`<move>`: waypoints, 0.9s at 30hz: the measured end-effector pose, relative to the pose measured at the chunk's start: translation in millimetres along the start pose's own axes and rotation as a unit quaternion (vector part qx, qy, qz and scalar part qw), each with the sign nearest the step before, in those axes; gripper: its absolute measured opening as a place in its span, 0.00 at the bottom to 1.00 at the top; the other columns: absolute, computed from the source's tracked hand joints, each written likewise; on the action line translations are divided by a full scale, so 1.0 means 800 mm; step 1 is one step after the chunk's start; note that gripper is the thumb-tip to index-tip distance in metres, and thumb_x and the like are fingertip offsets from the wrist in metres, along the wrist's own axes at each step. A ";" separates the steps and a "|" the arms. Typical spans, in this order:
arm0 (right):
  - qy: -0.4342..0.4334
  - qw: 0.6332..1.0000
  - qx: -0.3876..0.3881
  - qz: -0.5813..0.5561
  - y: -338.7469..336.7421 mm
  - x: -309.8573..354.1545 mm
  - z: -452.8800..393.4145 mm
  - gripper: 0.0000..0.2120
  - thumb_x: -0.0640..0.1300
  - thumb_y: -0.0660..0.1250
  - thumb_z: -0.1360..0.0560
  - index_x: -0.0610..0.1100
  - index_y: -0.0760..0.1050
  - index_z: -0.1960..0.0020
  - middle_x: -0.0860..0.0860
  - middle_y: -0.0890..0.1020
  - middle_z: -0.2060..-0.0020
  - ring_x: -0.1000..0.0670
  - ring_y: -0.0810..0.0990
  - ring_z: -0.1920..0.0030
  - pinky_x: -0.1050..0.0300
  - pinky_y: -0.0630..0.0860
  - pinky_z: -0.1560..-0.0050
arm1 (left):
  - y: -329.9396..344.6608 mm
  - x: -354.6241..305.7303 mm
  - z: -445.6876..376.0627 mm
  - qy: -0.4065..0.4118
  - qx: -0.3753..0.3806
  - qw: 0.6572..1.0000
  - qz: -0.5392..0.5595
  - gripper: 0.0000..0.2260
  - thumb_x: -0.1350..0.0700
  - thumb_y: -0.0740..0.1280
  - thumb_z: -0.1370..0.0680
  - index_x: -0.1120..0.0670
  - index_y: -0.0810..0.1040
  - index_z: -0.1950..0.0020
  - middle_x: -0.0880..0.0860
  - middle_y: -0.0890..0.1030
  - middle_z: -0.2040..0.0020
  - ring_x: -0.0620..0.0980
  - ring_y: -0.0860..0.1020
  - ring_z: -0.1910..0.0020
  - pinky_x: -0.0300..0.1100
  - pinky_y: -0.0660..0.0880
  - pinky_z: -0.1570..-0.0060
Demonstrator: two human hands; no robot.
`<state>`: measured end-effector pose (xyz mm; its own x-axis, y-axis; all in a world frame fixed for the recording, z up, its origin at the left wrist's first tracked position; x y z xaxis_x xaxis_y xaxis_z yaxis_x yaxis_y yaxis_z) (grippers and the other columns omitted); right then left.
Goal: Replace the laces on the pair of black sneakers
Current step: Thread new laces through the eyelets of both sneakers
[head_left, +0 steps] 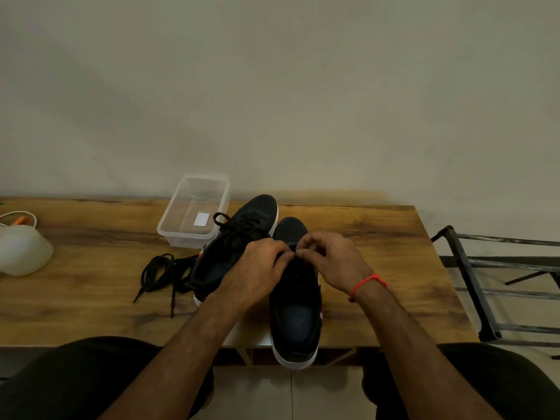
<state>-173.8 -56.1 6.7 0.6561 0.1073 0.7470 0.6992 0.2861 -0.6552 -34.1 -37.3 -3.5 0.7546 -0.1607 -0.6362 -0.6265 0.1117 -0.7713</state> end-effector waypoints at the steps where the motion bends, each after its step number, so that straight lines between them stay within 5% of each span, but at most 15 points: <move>1: -0.007 1.000 -0.001 0.001 -0.001 0.001 0.000 0.02 0.43 0.68 0.21 0.48 0.79 0.49 0.56 0.81 0.59 0.59 0.78 0.58 0.71 0.73 0.62 | 0.003 0.003 0.000 -0.016 0.009 1.000 0.005 0.09 0.51 0.62 0.16 0.53 0.81 0.46 0.48 0.78 0.53 0.43 0.75 0.54 0.31 0.69 0.57; 5: -0.036 0.999 0.034 0.009 0.002 0.006 0.000 0.05 0.41 0.67 0.20 0.51 0.76 0.48 0.55 0.80 0.56 0.57 0.77 0.55 0.66 0.73 0.57 | 0.011 0.016 0.000 -0.097 0.033 0.989 0.104 0.10 0.52 0.60 0.15 0.49 0.76 0.54 0.49 0.76 0.56 0.43 0.74 0.57 0.35 0.67 0.61; 10: -0.049 0.997 0.050 0.038 0.005 0.010 0.004 0.07 0.52 0.71 0.23 0.51 0.78 0.49 0.56 0.81 0.54 0.58 0.78 0.52 0.62 0.77 0.51 | 0.015 0.027 -0.001 -0.158 0.047 0.971 0.171 0.13 0.51 0.60 0.15 0.54 0.80 0.52 0.50 0.78 0.59 0.47 0.76 0.59 0.44 0.72 0.58; 19: -0.022 0.991 0.071 0.108 0.005 0.005 0.001 0.03 0.48 0.69 0.21 0.50 0.78 0.52 0.54 0.79 0.52 0.57 0.75 0.53 0.69 0.69 0.59 | 0.014 0.021 0.003 -0.185 0.065 0.955 0.220 0.11 0.51 0.63 0.16 0.54 0.82 0.49 0.45 0.78 0.63 0.38 0.75 0.67 0.32 0.67 0.68; 23: -0.008 0.994 0.058 0.089 -0.011 0.002 0.001 0.03 0.47 0.70 0.23 0.49 0.78 0.54 0.54 0.79 0.53 0.57 0.75 0.54 0.68 0.67 0.62 | 0.011 0.023 0.006 -0.172 0.072 0.949 0.254 0.07 0.53 0.67 0.18 0.52 0.84 0.48 0.47 0.85 0.55 0.39 0.82 0.55 0.34 0.75 0.55; 27: 0.010 0.987 0.126 0.101 -0.020 -0.011 0.006 0.04 0.46 0.70 0.23 0.49 0.77 0.56 0.55 0.80 0.54 0.55 0.78 0.53 0.65 0.71 0.59 | 0.001 0.033 0.005 -0.160 0.056 0.970 0.173 0.05 0.54 0.69 0.19 0.51 0.84 0.47 0.45 0.84 0.52 0.40 0.80 0.50 0.38 0.76 0.47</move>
<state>-192.2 -56.7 11.2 0.7825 0.1684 0.5995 0.4621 0.4883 -0.7403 -14.0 -37.5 -20.6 0.5365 0.2167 -0.8156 -0.8414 0.2124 -0.4970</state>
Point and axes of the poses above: each hand's wrist, its own z-axis away from the middle knuckle, its own y-axis out of the palm, x = y × z, the point moved 7 cm from there along -z, towards the middle knuckle
